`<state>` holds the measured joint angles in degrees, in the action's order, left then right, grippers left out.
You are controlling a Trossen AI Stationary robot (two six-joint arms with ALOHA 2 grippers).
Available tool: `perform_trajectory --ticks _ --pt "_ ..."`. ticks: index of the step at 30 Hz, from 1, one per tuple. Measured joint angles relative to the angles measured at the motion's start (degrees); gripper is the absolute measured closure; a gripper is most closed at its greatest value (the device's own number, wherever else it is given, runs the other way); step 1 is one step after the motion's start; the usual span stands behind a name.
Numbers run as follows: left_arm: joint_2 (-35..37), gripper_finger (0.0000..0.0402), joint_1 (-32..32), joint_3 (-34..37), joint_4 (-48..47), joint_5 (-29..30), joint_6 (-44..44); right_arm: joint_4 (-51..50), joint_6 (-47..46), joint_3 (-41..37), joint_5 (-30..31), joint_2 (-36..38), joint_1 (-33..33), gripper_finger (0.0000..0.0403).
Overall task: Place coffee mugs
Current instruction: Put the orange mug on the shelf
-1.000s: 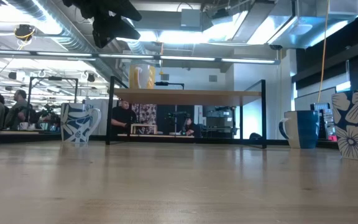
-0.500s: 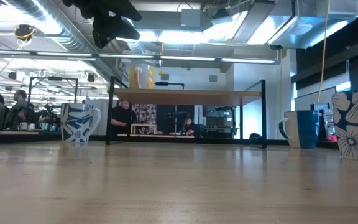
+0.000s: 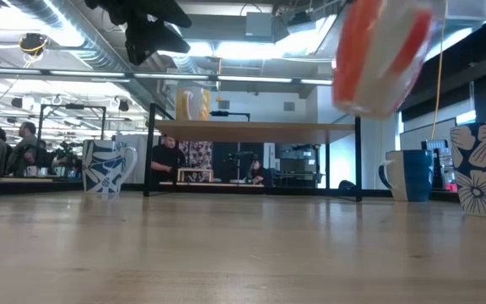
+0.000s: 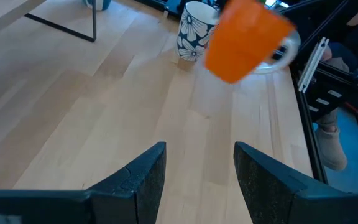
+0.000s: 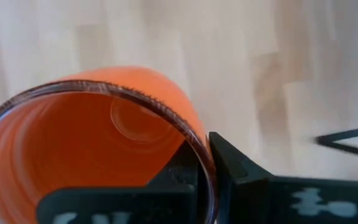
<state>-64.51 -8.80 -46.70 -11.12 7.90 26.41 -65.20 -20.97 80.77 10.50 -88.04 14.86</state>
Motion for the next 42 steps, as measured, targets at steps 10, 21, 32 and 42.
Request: perform_trajectory --ticks 10,21,32,42 --pt "0.0 0.0218 0.0 0.0 -0.3 -0.1 0.3 0.6 10.9 1.5 -4.6 -8.8 -11.1 0.0401" --pt "0.0 0.0218 0.0 0.0 -0.4 0.1 0.2 4.7 14.2 1.5 -6.0 -14.6 -13.6 0.0401" --pt "0.0 0.0218 0.0 0.0 -0.4 0.1 0.0 7.1 15.6 1.5 -7.2 -20.0 -13.8 0.04" --pt "0.0 0.0218 0.0 0.0 -0.4 0.1 0.0 8.2 13.1 1.5 -7.1 -20.4 -13.8 0.0356"
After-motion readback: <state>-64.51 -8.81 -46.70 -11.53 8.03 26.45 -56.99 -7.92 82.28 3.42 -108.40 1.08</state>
